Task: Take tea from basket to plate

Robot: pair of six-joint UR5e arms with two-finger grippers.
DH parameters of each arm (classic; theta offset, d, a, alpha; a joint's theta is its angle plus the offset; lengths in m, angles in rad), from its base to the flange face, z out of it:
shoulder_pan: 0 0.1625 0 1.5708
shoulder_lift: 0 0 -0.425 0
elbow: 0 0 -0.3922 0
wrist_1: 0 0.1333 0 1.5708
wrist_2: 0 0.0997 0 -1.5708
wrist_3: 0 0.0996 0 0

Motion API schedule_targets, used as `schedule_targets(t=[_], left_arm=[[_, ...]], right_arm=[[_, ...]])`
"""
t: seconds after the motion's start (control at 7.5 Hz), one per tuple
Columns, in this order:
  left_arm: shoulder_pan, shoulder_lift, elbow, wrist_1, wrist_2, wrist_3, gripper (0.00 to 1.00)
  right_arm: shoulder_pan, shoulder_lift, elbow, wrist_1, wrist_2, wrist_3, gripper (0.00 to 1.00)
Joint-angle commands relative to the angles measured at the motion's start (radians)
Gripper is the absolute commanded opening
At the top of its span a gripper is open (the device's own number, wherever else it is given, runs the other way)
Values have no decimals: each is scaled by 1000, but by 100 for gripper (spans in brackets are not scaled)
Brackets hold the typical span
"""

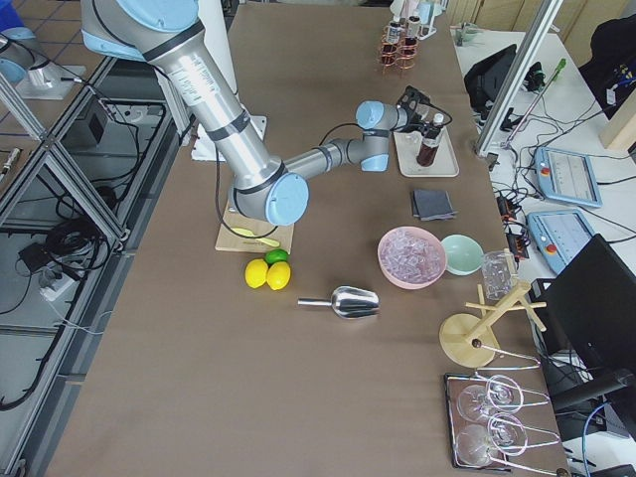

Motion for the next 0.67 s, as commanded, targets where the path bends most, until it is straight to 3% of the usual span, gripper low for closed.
schedule_targets(t=[0.0, 0.27, 0.53], left_arm=[[-29, 117, -303, 185, -34, 118, 98], [-77, 300, -548, 283, -99, 313, 98], [-169, 453, -570, 285, -214, 681, 98]], right_arm=[[55, -131, 65, -52, 285, -7, 100], [199, -143, 100, -287, 589, -21, 100], [307, -189, 120, -415, 685, -95, 100]])
